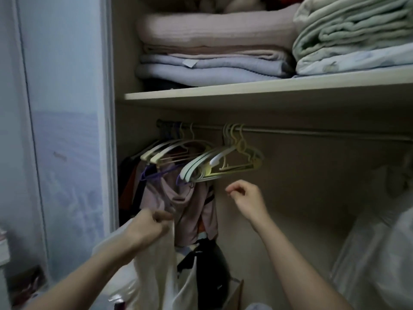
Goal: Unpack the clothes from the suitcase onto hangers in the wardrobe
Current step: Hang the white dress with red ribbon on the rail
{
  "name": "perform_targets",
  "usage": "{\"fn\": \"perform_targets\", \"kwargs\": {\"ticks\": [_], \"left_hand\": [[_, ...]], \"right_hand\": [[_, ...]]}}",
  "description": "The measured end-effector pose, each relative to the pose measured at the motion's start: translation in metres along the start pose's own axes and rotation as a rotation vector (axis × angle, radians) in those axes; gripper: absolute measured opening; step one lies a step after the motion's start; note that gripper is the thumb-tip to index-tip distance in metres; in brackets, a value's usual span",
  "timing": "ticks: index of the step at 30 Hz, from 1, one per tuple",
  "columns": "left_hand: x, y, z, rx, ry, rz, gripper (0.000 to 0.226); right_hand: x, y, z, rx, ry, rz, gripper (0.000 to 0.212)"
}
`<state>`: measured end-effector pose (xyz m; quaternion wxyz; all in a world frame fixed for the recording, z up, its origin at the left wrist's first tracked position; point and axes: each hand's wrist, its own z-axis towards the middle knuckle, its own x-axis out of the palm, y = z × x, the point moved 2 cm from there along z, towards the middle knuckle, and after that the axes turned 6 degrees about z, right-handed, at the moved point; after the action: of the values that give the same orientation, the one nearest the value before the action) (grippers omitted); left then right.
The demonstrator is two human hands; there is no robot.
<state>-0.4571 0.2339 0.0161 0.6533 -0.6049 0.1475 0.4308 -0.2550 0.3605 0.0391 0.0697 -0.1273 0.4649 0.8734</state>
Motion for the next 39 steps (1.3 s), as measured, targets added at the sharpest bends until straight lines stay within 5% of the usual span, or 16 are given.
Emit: {"fn": "perform_targets", "kwargs": {"ticks": [4,7,13,18,21,29,31,33,39], "left_hand": [[0.014,-0.02,0.039,0.124,-0.056,0.511,0.034],[0.02,-0.033,0.054,0.194,-0.161,0.663,0.036],[0.019,-0.056,0.083,0.191,-0.232,0.721,0.037],[0.015,-0.067,0.093,0.177,-0.292,0.732,0.035],[0.016,-0.066,0.095,0.191,-0.301,0.727,0.038],[0.005,-0.051,0.084,0.203,-0.229,0.797,0.045],[0.0,-0.049,0.077,0.189,-0.215,0.8,0.047],[-0.01,-0.045,0.066,0.147,-0.201,0.786,0.046],[-0.05,-0.01,0.028,0.022,-0.07,0.709,0.047]], "right_hand": [[-0.007,-0.015,0.071,0.088,-0.041,0.088,0.021],[-0.01,-0.025,0.113,0.149,-0.05,0.069,0.022],[-0.006,-0.046,0.167,0.32,-0.07,0.296,0.038],[-0.002,-0.051,0.192,0.492,-0.009,0.839,0.005],[-0.004,-0.053,0.203,0.511,0.032,0.967,0.025],[-0.014,-0.02,0.204,0.541,0.029,1.384,0.034],[-0.014,-0.003,0.19,0.483,0.052,1.475,0.023],[-0.006,0.015,0.167,0.466,0.101,1.478,0.01],[0.039,0.037,0.062,0.381,0.128,1.106,0.023]]}}
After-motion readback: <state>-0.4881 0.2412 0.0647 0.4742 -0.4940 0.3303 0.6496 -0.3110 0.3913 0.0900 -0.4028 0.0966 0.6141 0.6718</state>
